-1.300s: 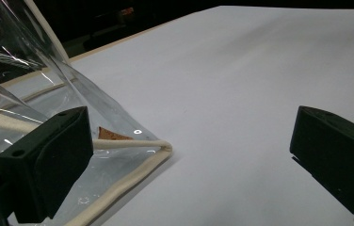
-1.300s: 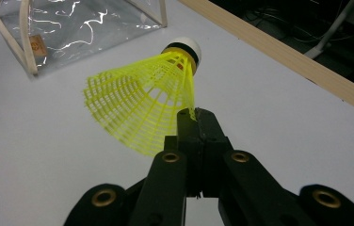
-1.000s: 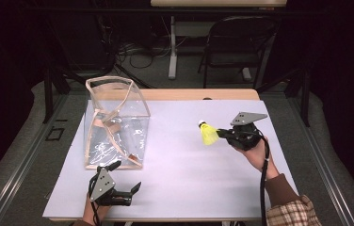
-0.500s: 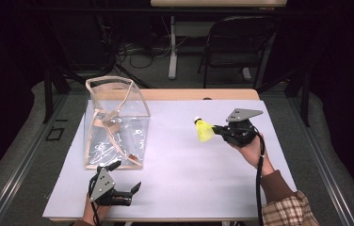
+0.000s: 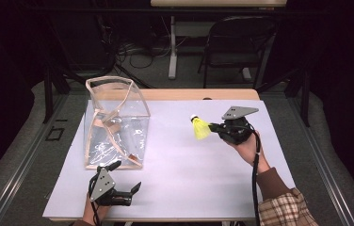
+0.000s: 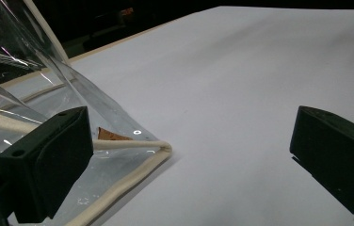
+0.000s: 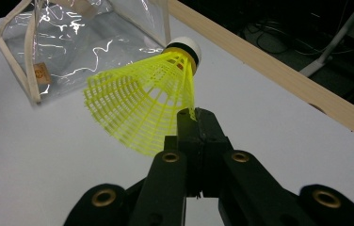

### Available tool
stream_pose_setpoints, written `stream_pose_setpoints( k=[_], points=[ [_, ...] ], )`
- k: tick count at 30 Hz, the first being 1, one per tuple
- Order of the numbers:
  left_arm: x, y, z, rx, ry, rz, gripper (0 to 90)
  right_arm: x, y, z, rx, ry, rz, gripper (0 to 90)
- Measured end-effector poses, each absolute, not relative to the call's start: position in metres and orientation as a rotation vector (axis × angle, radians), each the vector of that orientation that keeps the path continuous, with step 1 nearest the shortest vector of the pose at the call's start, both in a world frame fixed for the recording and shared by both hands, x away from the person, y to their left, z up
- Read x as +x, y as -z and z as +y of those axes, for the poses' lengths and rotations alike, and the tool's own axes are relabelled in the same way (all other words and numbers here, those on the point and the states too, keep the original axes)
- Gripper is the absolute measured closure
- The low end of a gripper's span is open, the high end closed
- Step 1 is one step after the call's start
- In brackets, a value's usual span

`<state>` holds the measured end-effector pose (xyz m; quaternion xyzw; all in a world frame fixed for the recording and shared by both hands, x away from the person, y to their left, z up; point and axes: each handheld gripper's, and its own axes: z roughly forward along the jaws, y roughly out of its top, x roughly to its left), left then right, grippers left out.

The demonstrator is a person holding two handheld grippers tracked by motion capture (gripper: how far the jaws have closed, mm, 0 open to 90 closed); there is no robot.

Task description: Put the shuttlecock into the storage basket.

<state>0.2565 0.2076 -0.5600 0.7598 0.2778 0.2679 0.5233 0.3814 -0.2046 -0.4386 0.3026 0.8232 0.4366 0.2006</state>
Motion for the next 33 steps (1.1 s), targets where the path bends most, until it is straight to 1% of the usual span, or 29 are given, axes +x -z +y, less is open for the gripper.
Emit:
stream_pose_setpoints(
  k=[33],
  points=[
    [0.257, 0.56, 0.208, 1.816, -0.638, 0.664, 0.0, 0.394, 0.433, -0.184, 0.831, -1.261, 2.286, 90.0]
  ],
)
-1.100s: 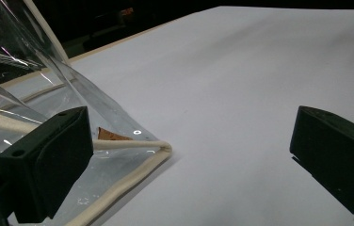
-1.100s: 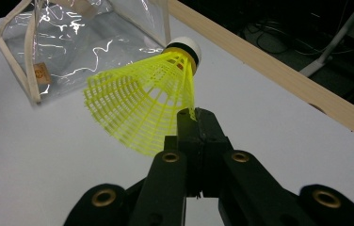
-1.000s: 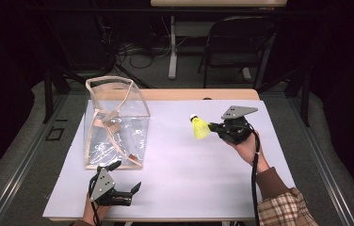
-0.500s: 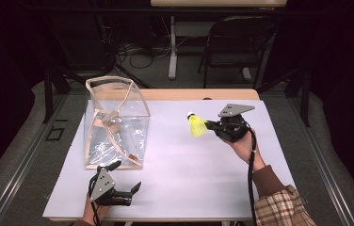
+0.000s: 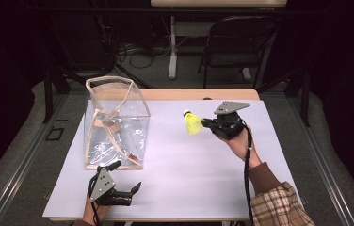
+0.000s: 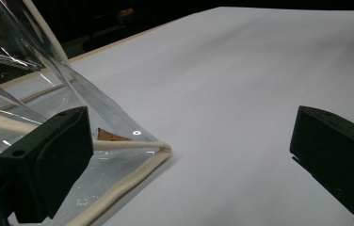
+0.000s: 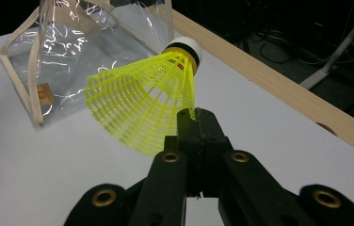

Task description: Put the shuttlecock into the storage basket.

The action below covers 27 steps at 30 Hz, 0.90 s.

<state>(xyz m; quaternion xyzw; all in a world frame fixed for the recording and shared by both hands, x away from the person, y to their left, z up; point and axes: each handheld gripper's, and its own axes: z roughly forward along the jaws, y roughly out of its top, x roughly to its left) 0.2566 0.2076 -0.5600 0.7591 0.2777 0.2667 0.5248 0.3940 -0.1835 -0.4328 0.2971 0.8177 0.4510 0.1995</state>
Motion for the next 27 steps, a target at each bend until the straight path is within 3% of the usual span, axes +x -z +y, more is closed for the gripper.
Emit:
stream_pose_setpoints(
  k=[27],
  points=[
    [0.256, 0.56, 0.208, 1.812, -0.636, 0.665, 0.0, 0.409, 0.425, -0.162, 0.833, -1.3, 2.272, 90.0]
  ],
)
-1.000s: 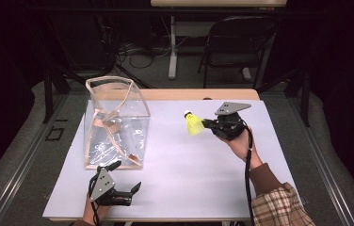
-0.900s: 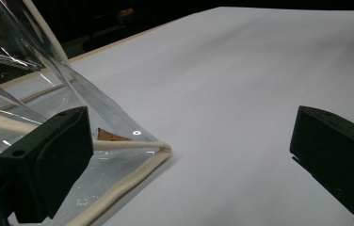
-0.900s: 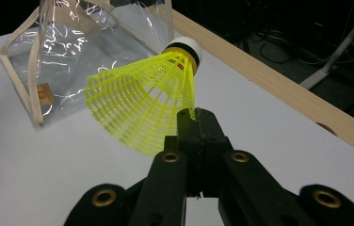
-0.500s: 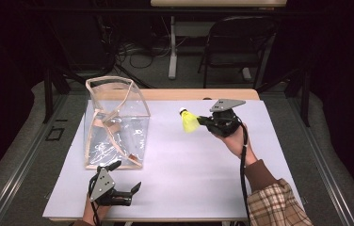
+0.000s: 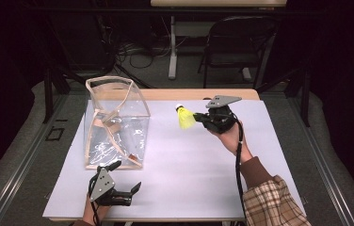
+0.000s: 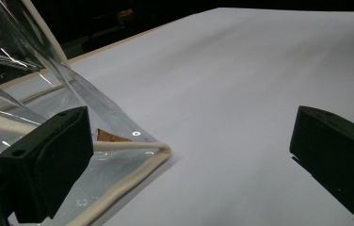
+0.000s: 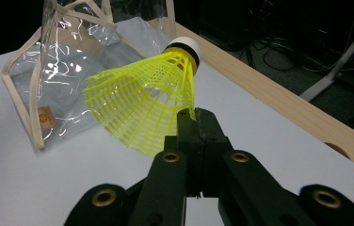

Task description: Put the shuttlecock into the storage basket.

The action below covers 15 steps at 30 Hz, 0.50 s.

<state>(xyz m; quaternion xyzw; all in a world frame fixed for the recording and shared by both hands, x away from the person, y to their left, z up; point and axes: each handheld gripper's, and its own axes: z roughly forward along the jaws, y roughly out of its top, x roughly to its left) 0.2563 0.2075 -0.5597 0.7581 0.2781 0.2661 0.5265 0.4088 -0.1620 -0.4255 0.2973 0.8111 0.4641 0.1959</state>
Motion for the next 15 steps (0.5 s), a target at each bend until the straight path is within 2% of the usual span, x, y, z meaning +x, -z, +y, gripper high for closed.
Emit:
stream_pose_setpoints(
  k=[15],
  points=[
    [0.2566, 0.5596, 0.2078, 1.809, -0.639, 0.666, 0.0, 0.4168, 0.4219, -0.1541, 0.848, -1.32, 2.26, 90.0]
  ],
)
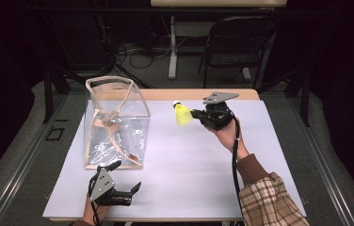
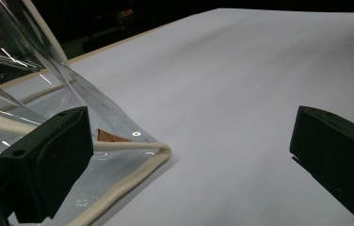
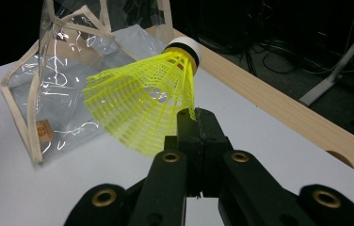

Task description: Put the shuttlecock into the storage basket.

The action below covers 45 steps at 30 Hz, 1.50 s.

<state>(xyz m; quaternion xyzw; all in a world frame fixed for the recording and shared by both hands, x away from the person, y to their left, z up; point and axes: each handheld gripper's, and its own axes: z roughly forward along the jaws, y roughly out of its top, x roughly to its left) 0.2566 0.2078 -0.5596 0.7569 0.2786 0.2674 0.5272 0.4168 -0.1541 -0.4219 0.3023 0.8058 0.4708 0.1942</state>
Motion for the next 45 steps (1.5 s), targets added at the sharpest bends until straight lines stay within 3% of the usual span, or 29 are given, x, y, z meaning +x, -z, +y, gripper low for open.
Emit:
stream_pose_setpoints(
  k=[45],
  points=[
    [0.256, 0.559, 0.208, 1.803, -0.633, 0.661, 0.0, 0.444, 0.396, -0.099, 0.812, -1.382, 2.251, 90.0]
  ],
)
